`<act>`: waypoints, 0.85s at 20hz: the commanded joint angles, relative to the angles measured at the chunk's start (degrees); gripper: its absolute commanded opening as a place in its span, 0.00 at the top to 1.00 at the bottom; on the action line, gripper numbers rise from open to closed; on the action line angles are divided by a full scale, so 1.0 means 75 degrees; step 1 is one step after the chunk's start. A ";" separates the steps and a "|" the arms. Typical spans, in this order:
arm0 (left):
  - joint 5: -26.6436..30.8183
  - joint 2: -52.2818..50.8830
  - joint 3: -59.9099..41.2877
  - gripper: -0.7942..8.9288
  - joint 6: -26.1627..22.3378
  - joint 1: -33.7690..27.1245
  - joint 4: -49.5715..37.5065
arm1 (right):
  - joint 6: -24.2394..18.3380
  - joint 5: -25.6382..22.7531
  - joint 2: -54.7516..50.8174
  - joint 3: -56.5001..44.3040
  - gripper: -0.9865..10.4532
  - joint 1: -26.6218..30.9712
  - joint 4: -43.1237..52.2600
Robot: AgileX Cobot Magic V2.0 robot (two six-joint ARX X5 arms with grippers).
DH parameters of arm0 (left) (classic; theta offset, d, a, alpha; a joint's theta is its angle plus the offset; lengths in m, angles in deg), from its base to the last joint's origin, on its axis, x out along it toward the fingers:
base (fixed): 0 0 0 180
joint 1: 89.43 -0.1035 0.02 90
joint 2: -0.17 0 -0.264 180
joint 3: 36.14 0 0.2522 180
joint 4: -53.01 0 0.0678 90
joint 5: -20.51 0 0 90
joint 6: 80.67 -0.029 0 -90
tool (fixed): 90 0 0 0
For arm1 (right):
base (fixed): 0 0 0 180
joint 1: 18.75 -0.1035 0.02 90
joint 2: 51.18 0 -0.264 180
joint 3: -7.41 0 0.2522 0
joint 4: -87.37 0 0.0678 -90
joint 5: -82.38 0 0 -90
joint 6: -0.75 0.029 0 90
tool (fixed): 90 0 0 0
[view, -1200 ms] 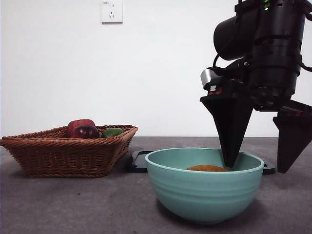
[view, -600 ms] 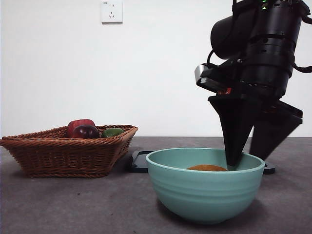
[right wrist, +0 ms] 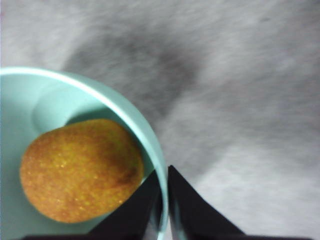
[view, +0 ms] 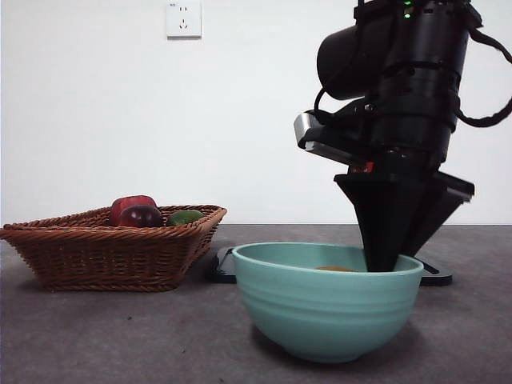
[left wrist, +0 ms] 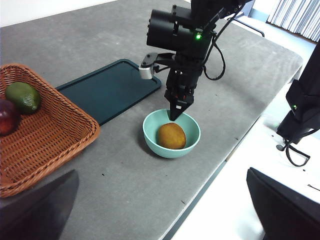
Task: Pick up the wifruite, put it on the bowl, pick up the plate, put it on desk
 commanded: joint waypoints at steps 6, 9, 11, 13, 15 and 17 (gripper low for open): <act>0.0023 0.0003 0.0067 0.24 -0.0064 0.0096 -0.0082 | -0.0358 -0.0382 0.0437 0.1536 0.91 0.0621 -0.0472; 0.0023 0.0003 0.0067 0.24 -0.0064 0.0096 -0.0082 | -0.0752 -0.0385 0.1189 0.2906 0.91 0.1061 -0.1174; 0.0023 0.0003 0.0067 0.24 -0.0067 0.0096 -0.0079 | -0.0938 -0.0388 0.1839 0.3896 0.91 0.1320 -0.1617; 0.0023 0.0003 0.0067 0.24 -0.0064 0.0096 -0.0082 | -0.1064 -0.0382 0.2570 0.4922 0.91 0.1562 -0.1964; 0.0023 0.0003 0.0067 0.24 -0.0064 0.0096 -0.0082 | -0.1139 -0.0382 0.3246 0.5782 0.91 0.1743 -0.2215; 0.0023 0.0003 0.0067 0.24 -0.0064 0.0096 -0.0082 | -0.1207 -0.0370 0.3748 0.6283 0.91 0.1871 -0.2273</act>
